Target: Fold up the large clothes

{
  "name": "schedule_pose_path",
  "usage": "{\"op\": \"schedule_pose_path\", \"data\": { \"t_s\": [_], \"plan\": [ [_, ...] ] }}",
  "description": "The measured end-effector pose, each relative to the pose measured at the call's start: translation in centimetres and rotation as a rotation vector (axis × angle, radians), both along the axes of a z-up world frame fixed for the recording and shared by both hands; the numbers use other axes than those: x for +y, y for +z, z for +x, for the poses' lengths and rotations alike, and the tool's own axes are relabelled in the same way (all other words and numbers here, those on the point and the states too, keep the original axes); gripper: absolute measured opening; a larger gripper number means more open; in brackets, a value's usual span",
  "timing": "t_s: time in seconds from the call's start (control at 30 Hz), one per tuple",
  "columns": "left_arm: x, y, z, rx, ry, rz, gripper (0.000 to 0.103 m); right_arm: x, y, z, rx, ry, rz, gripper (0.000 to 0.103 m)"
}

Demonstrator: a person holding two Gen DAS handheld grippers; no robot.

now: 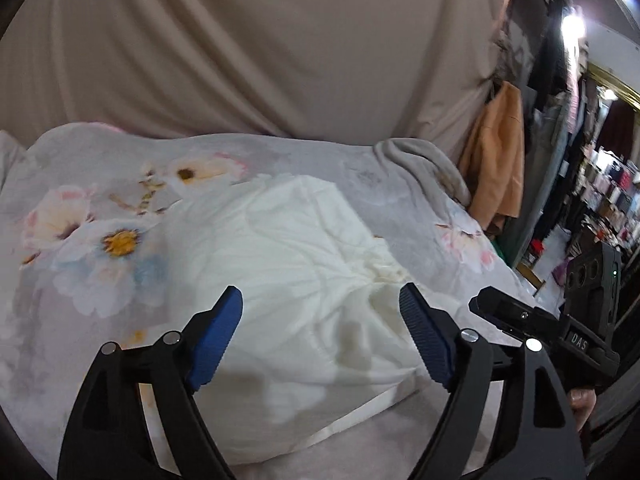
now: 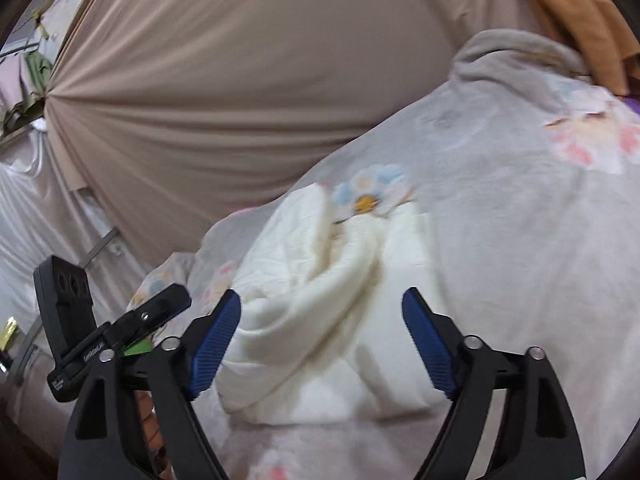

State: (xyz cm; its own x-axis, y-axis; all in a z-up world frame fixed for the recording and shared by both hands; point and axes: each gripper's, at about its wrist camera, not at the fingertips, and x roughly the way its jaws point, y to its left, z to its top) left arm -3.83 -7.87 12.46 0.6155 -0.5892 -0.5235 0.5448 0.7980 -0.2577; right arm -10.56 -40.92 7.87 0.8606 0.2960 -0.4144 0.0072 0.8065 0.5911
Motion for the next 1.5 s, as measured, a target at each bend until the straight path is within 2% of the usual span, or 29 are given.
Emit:
{"op": "schedule_pose_path", "data": {
  "t_s": [0.13, 0.23, 0.27, 0.3, 0.33, 0.37, 0.43, 0.5, 0.57, 0.67, 0.77, 0.9, 0.97, 1.03, 1.13, 1.23, 1.33, 1.5],
  "plan": [
    [2.9, -2.3, 0.9, 0.064, 0.079, 0.033, 0.078, 3.6, -0.9, 3.9, 0.077, 0.068, 0.001, 0.083],
    [3.5, -3.8, 0.9, 0.088, 0.094, 0.062, 0.078, 5.5, -1.8, 6.9, 0.143, 0.096, -0.030, 0.084],
    [3.3, -4.2, 0.8, 0.094, 0.094, 0.070, 0.078, 6.1, -2.1, 7.5, 0.164, 0.094, -0.057, 0.079],
    [3.2, -4.5, 0.9, 0.101, 0.090, 0.076, 0.078, 6.5, -2.2, 8.0, 0.167, 0.095, -0.086, 0.052],
    [3.1, -4.7, 0.8, 0.104, 0.083, 0.077, 0.078, 6.4, -2.2, 8.2, 0.162, 0.088, -0.105, 0.032],
    [2.8, -4.7, 0.8, 0.105, 0.079, 0.077, 0.078, 6.3, -1.9, 8.1, 0.153, 0.077, -0.124, 0.028],
    [2.2, -4.6, 0.6, 0.093, 0.063, 0.079, 0.078, 5.3, -0.9, 6.5, 0.084, 0.074, -0.087, 0.023],
    [1.3, -4.5, 0.5, 0.077, 0.047, 0.090, 0.078, 4.0, 0.0, 4.2, 0.018, 0.036, -0.091, 0.023],
    [0.1, -4.9, 0.5, 0.068, 0.022, 0.116, 0.078, 2.8, -0.4, 2.8, 0.005, -0.010, -0.073, 0.023],
    [-1.7, -6.4, 0.9, 0.097, -0.024, 0.140, 0.080, -0.2, -4.3, 1.7, 0.093, -0.069, -0.004, 0.023],
    [-3.3, -7.9, 1.3, 0.137, -0.053, 0.161, 0.081, -2.2, -8.3, 1.3, 0.150, -0.078, 0.096, 0.023],
    [-4.2, -9.4, 1.5, 0.116, -0.024, 0.222, 0.083, -2.8, -9.9, 1.7, 0.175, -0.066, 0.140, 0.026],
    [-3.8, -9.7, 1.9, 0.145, -0.018, 0.203, 0.083, -2.6, -9.3, 1.7, 0.175, -0.056, 0.126, 0.030],
    [-3.5, -9.6, 2.0, 0.159, -0.019, 0.192, 0.083, -2.4, -8.2, 1.0, 0.168, -0.084, 0.095, 0.040],
    [-3.4, -9.2, 1.9, 0.150, -0.009, 0.193, 0.083, -1.6, -4.9, -0.6, 0.106, -0.146, 0.007, 0.043],
    [-3.6, -9.0, 1.8, 0.140, -0.005, 0.202, 0.083, -0.5, -1.4, -1.4, 0.048, -0.208, -0.128, 0.043],
    [-3.8, -8.9, 1.7, 0.139, 0.001, 0.204, 0.083, 0.9, 1.7, -0.7, -0.010, -0.210, -0.264, 0.043],
    [-3.8, -8.8, 1.6, 0.137, 0.004, 0.212, 0.083, 3.1, 4.4, 3.3, -0.063, -0.123, -0.348, 0.041]
  ]
}}
